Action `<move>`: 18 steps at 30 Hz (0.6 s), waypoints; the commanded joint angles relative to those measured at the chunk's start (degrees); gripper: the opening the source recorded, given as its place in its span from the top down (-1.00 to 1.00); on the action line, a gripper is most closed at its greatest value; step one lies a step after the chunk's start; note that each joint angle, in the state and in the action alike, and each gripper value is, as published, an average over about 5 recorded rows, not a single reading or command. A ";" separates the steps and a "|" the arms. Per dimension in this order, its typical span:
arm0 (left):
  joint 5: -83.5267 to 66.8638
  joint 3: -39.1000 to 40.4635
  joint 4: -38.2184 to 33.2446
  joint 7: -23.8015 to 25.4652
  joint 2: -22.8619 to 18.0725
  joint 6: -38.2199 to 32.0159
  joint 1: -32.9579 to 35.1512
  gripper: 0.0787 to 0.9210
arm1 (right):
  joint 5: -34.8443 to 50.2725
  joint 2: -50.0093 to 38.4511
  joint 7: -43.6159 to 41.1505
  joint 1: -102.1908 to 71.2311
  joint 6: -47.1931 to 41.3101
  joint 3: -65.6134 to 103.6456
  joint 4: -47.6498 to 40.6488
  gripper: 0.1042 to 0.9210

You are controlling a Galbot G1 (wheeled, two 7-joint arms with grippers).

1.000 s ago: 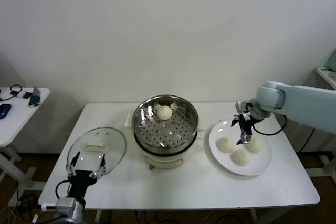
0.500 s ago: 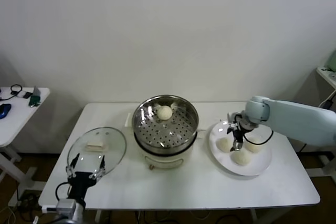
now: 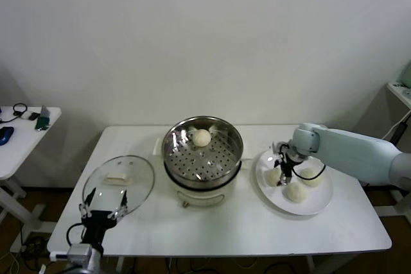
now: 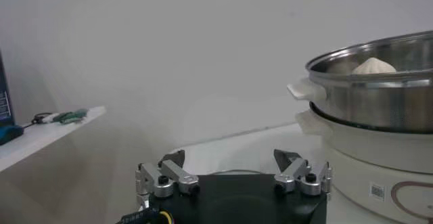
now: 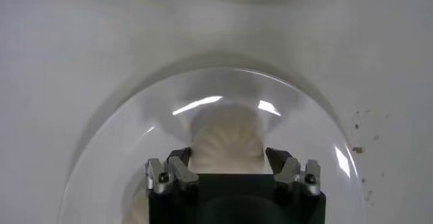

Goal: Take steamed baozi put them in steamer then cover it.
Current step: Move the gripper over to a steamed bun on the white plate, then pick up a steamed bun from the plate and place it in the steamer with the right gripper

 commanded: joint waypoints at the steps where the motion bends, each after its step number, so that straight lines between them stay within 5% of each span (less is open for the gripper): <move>1: 0.03 0.12 -0.12 -0.01 -0.06 0.07 -0.12 -0.77 | 1.12 0.19 -0.84 1.74 -0.02 -0.12 -0.04 -0.49; 18: -0.23 0.30 -1.17 -0.17 0.01 0.59 -0.50 -0.77 | 12.98 0.06 -6.89 32.56 2.04 -14.48 10.94 -0.35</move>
